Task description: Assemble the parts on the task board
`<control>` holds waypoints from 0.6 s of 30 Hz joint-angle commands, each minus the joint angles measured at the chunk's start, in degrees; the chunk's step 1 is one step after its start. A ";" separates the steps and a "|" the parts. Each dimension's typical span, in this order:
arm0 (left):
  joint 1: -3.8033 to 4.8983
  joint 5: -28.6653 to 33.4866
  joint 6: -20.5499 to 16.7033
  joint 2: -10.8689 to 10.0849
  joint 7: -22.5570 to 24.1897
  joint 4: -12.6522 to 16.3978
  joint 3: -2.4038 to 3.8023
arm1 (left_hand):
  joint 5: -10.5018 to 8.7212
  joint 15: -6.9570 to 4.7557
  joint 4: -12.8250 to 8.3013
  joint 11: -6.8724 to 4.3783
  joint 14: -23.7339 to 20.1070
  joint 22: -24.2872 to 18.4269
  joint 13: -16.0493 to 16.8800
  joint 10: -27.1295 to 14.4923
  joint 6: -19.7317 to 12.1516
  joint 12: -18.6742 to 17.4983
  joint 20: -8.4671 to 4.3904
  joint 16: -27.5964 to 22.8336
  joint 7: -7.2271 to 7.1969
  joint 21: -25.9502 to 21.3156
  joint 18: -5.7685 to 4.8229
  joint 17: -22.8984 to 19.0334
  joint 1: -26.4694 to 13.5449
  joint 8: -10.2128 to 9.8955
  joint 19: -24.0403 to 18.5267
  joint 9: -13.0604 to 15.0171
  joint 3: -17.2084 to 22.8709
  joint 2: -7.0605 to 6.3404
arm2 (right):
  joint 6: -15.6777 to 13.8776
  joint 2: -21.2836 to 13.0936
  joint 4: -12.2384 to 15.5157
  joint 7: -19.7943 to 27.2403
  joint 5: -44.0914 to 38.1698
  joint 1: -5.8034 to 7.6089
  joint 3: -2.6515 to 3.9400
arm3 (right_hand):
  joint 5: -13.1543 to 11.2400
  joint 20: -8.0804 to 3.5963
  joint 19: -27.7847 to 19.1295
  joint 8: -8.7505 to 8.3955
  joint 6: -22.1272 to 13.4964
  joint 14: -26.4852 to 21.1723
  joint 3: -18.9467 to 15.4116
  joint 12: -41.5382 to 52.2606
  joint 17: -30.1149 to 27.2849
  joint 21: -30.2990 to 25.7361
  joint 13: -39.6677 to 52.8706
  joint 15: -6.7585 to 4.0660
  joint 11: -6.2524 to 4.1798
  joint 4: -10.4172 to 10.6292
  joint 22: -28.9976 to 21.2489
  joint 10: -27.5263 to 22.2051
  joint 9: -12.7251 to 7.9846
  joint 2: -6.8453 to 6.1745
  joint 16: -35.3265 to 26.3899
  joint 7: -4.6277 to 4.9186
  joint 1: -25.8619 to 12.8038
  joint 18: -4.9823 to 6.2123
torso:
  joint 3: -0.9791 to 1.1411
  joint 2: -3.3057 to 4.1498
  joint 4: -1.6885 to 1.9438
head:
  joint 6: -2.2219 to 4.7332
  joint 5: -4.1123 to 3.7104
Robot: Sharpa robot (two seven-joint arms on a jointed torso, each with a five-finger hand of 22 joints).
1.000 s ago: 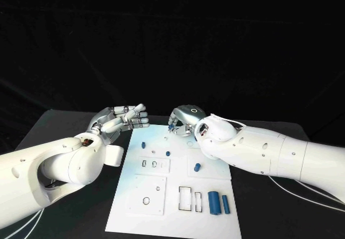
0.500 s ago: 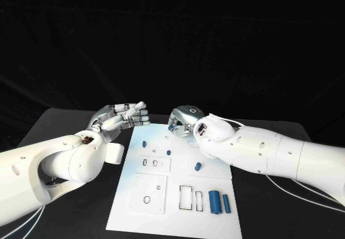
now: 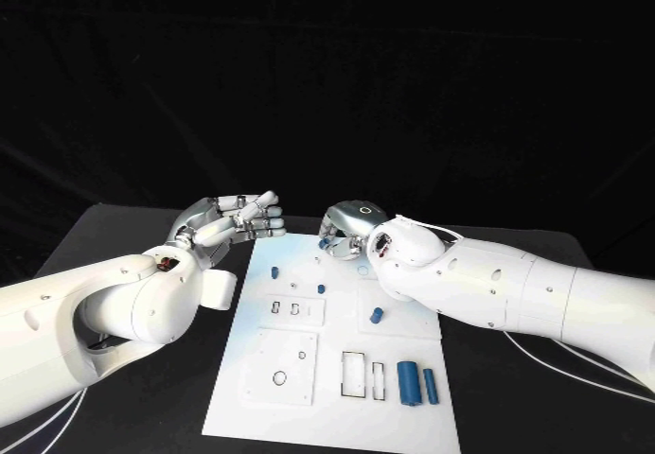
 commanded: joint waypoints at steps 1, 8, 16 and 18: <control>0.16 -0.18 0.96 0.10 0.31 0.11 0.06 | -0.23 0.21 0.03 0.25 0.01 0.05 -0.05 0.01 -0.01 -0.21 0.01 -0.39 0.53 0.31 0.63 0.05 0.51 -0.35 -0.04 -0.06 -0.40 -0.17 | -0.25 0.32 -0.44 -0.60 -0.25 -0.08 -0.06 | -0.90 0.59 -1.11 -0.22 -3.41 1.16 -0.07 -0.43 -0.83 -1.13 -0.15 0.92 0.64 0.41 -1.49 -2.52 -0.93 -1.10 -0.19 0.74 -0.28 -0.14 | -0.04 0.02 0.05 | -0.07 -0.02; 0.19 -0.18 1.02 0.10 0.26 0.09 0.06 | -0.23 0.22 0.01 0.27 0.01 0.05 -0.05 0.00 -0.02 -0.26 0.02 -0.43 0.55 0.32 0.63 0.06 0.53 -0.39 -0.07 -0.06 -0.42 -0.18 | -0.63 0.96 -1.44 -1.33 -0.25 -0.09 -0.11 | -1.62 1.20 -2.40 -0.16 -6.22 0.79 -0.53 -0.26 -1.90 -2.45 0.00 1.38 1.23 0.98 -3.20 -4.75 -1.37 -1.63 -0.59 1.23 -0.10 0.31 | 0.02 0.09 0.04 | -0.26 0.05; 0.20 -0.18 0.95 0.07 0.22 0.02 0.06 | -0.24 0.23 0.00 0.30 0.01 0.04 -0.06 -0.04 -0.05 -0.33 0.03 -0.50 0.60 0.32 0.62 0.07 0.55 -0.45 -0.12 -0.07 -0.44 -0.19 | -1.28 -0.47 0.65 -1.94 -0.41 -0.11 -0.13 | -2.11 1.37 -3.07 -0.04 -6.97 0.56 -1.31 -0.15 -2.76 -3.19 0.10 1.45 1.23 1.36 -4.14 -5.44 -1.35 -2.04 -0.95 1.04 -0.10 0.55 | 0.04 -0.01 -0.04 | -0.23 0.41; 0.21 -0.18 0.95 0.01 0.21 -0.02 0.06 | -0.23 0.24 -0.01 0.31 0.01 0.04 -0.06 -0.05 -0.06 -0.36 0.03 -0.52 0.61 0.32 0.62 0.07 0.57 -0.47 -0.13 -0.07 -0.44 -0.19 | -1.38 -1.90 2.44 -2.50 -0.39 -0.11 -0.09 | -2.23 1.37 -3.16 0.07 -6.84 0.51 -1.58 0.01 -2.95 -3.33 0.19 1.41 1.14 1.54 -4.28 -5.30 -1.28 -2.09 -1.03 0.96 -0.15 0.60 | 0.11 -0.04 -0.15 | -0.16 0.49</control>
